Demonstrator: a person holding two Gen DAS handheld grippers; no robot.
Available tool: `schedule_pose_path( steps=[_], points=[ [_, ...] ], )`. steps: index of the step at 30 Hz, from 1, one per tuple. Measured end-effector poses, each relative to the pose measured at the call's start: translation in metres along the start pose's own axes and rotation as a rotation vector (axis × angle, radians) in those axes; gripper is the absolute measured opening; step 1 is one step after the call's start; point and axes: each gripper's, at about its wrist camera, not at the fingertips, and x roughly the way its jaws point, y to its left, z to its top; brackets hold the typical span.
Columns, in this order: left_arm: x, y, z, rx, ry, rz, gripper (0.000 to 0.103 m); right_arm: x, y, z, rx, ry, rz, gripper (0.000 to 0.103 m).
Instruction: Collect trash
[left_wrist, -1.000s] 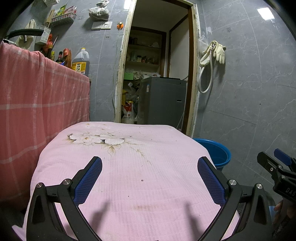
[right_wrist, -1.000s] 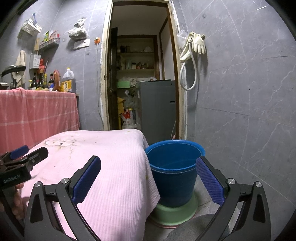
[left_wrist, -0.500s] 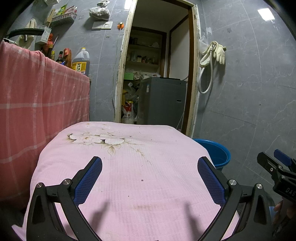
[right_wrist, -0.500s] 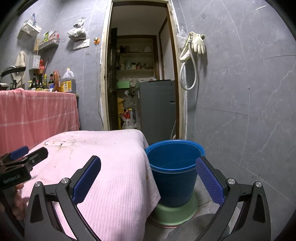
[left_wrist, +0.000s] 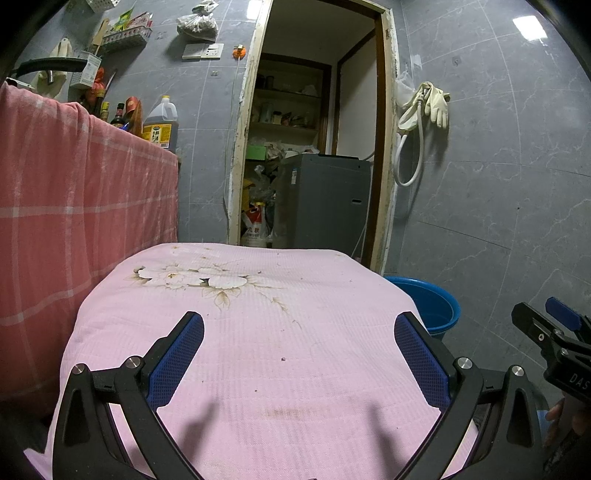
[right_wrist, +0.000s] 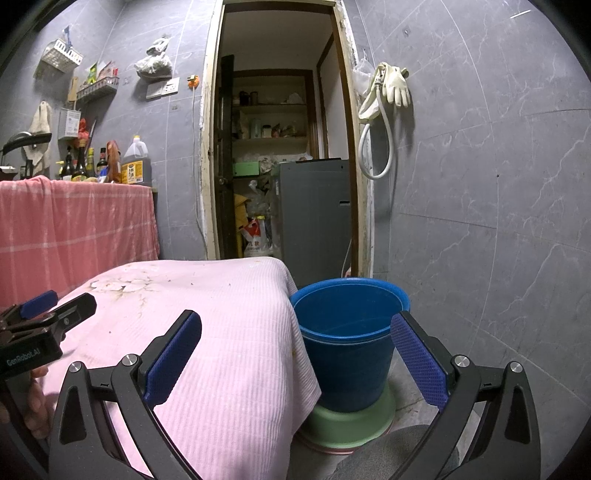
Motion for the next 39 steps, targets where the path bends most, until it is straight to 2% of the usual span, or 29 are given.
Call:
schedule_pose_path(
  steps=[39],
  points=[
    [-0.0009,-0.0015,0.0009,-0.005,-0.006,0.013,0.101,-0.0004,0.0014,-0.0004,0.002,-0.001,-0.001,0.103]
  ],
)
